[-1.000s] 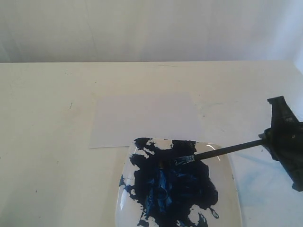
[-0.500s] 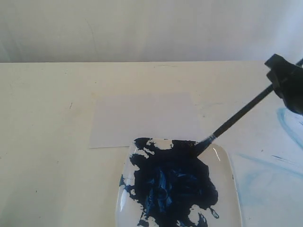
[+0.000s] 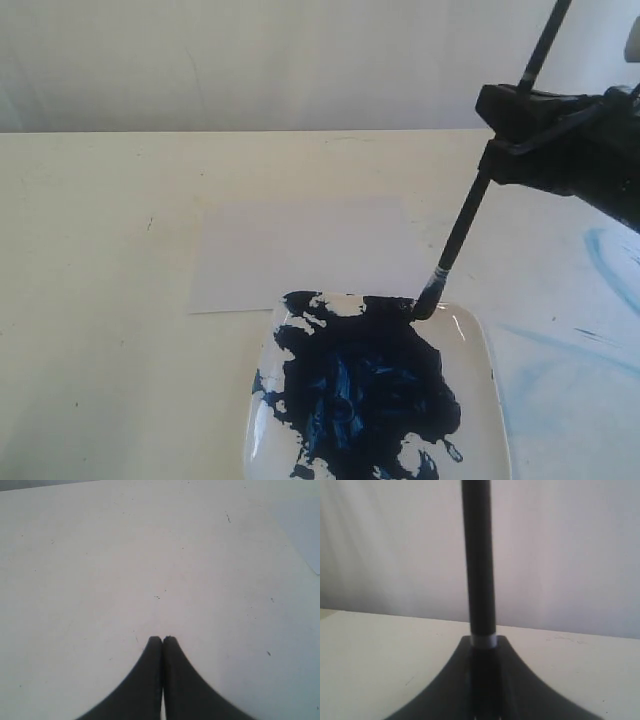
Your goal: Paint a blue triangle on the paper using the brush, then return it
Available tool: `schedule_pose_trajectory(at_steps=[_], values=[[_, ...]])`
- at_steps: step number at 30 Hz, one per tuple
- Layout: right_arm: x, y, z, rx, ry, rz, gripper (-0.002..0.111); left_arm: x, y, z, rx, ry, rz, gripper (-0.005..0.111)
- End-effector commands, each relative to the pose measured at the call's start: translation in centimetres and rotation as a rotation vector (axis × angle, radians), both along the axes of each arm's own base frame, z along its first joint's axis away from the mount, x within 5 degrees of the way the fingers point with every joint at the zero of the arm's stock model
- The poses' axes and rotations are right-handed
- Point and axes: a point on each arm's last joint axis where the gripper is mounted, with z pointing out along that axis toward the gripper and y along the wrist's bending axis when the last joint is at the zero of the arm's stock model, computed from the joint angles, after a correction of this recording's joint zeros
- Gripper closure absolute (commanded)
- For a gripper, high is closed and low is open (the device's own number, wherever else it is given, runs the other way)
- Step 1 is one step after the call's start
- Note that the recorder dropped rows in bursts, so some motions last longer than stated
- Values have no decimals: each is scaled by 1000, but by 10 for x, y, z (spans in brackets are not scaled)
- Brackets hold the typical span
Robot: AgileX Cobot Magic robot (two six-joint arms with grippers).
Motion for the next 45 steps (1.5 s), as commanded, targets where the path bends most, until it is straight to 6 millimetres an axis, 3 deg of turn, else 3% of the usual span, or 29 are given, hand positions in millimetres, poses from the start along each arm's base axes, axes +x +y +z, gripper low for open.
schedule_pose_trajectory(at_steps=[1, 4, 11, 18, 30, 45], values=[[2, 5, 12, -47, -32, 47, 108, 0, 0, -2, 5, 1, -6, 107], [1, 13, 12, -93, -39, 101, 108, 0, 0, -2, 5, 1, -6, 107], [8, 36, -10, -139, -54, 214, 108, 0, 0, -2, 5, 1, -6, 107], [19, 44, -28, -154, -100, 251, 108, 0, 0, -2, 5, 1, -6, 107], [25, 50, -42, -143, -94, 288, 108, 0, 0, -2, 5, 1, -6, 107], [25, 50, -43, -145, -91, 287, 108, 0, 0, -2, 5, 1, -6, 107]])
